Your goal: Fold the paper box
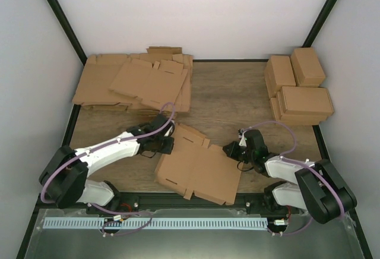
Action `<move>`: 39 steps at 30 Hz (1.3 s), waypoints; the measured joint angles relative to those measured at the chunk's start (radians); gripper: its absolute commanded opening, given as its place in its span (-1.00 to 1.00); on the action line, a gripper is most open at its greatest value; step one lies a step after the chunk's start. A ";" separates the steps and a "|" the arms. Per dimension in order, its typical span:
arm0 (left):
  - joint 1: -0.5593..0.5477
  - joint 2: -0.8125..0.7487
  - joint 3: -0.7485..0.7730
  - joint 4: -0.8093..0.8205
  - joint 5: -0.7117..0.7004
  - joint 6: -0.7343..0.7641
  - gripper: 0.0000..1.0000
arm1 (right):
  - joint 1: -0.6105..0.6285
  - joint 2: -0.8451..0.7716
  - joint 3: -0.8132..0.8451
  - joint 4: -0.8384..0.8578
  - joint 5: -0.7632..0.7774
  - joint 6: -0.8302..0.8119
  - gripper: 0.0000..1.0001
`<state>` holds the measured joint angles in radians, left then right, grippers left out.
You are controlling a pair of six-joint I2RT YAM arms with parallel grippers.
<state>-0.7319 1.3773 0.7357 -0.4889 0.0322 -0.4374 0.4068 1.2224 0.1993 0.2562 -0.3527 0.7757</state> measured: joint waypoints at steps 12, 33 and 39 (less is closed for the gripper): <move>-0.154 0.000 0.354 -0.189 -0.220 0.192 -0.93 | 0.000 -0.132 0.008 -0.083 -0.014 -0.053 -0.53; -0.153 -0.071 0.360 -0.207 -0.180 0.405 -0.93 | -0.148 0.087 0.234 -0.161 -0.180 -0.168 -0.99; -0.153 -0.071 0.360 -0.201 -0.163 0.415 -0.93 | -0.149 0.146 0.276 -0.129 -0.344 -0.222 -0.99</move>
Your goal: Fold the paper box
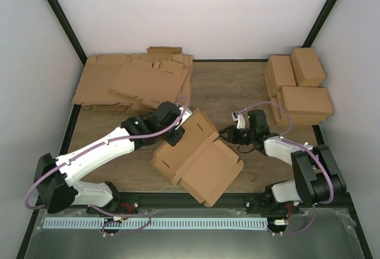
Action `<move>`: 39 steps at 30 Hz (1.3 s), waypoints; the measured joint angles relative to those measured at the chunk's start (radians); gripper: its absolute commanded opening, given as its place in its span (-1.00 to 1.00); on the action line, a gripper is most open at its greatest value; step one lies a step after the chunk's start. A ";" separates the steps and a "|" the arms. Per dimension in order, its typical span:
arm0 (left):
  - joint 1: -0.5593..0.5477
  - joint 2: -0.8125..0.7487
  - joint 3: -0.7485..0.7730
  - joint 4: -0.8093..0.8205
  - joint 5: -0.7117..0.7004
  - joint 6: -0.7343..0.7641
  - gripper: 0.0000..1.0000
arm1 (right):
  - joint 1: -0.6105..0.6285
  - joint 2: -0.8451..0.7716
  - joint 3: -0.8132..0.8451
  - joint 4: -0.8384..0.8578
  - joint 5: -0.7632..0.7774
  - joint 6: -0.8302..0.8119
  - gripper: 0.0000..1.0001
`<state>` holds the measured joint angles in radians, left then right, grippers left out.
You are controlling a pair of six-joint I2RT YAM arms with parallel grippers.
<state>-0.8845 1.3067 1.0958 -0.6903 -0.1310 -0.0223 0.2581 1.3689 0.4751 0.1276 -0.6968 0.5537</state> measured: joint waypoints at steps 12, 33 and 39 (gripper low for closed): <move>0.002 0.000 0.004 -0.014 -0.026 0.000 -0.93 | -0.006 -0.094 -0.042 0.014 -0.178 -0.070 -0.99; -0.027 0.064 0.074 -0.012 -0.043 0.005 -0.93 | 0.086 -0.200 -0.084 -0.032 -0.161 -0.106 -0.99; -0.144 0.192 0.177 -0.075 -0.218 0.046 -0.93 | 0.087 -0.326 -0.132 -0.045 -0.036 -0.083 -0.93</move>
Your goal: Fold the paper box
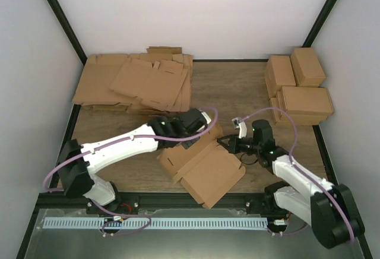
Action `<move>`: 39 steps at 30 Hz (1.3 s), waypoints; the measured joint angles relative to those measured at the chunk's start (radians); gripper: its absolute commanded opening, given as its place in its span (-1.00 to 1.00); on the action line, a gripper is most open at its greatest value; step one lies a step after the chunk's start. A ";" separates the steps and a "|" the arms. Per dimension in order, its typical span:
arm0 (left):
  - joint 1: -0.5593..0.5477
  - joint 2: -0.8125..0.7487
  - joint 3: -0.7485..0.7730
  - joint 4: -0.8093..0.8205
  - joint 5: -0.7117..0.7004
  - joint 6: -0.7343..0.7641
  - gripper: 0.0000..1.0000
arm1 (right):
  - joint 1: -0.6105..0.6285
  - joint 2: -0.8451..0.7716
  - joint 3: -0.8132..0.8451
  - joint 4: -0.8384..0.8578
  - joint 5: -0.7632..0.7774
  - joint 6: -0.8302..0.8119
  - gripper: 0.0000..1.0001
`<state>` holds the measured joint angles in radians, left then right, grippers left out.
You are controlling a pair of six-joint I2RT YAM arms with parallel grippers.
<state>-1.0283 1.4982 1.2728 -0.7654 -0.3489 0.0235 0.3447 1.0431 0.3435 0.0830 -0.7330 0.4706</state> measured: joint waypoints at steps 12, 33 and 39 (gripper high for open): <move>-0.183 0.185 0.099 -0.097 -0.386 0.051 -0.93 | 0.000 -0.188 -0.053 -0.069 0.337 0.055 -0.67; -0.239 0.221 0.113 -0.080 -0.486 0.064 -0.92 | 0.000 0.117 -0.102 0.097 0.246 0.220 -0.99; -0.240 0.196 0.101 -0.058 -0.484 0.063 -0.93 | 0.000 0.139 -0.106 0.202 0.125 0.223 -0.98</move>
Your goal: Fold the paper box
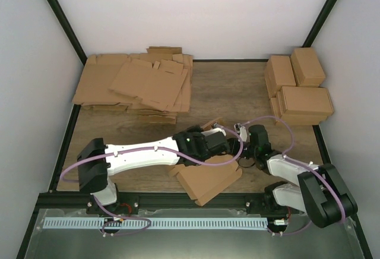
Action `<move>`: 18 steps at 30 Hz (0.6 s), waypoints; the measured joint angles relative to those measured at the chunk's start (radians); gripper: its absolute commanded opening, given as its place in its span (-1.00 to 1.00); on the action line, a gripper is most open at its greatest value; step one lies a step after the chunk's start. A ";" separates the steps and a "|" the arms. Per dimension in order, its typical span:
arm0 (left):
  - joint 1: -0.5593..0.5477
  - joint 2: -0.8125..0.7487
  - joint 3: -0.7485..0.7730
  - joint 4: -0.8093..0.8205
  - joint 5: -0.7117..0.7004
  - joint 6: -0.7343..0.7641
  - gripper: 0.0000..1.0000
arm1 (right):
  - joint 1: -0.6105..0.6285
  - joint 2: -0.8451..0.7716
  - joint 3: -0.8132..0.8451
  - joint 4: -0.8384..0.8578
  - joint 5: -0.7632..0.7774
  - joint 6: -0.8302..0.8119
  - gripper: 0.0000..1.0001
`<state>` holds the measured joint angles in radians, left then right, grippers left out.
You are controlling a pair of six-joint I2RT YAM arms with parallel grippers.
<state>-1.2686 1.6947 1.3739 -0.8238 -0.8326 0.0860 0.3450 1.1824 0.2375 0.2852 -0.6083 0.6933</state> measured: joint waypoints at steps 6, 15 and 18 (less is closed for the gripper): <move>0.000 -0.017 -0.005 0.016 -0.001 0.000 -0.92 | 0.000 -0.064 -0.013 -0.027 0.008 -0.004 -0.92; 0.000 -0.024 -0.037 0.029 -0.004 0.003 -0.92 | 0.001 -0.216 -0.012 -0.165 0.209 -0.004 -0.86; 0.000 -0.030 -0.037 0.031 -0.002 0.002 -0.93 | -0.002 -0.197 -0.010 -0.198 0.257 -0.004 -0.94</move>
<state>-1.2686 1.6646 1.3373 -0.7933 -0.8341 0.0875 0.3428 0.9855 0.2276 0.0875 -0.3511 0.6891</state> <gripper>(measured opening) 0.038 0.068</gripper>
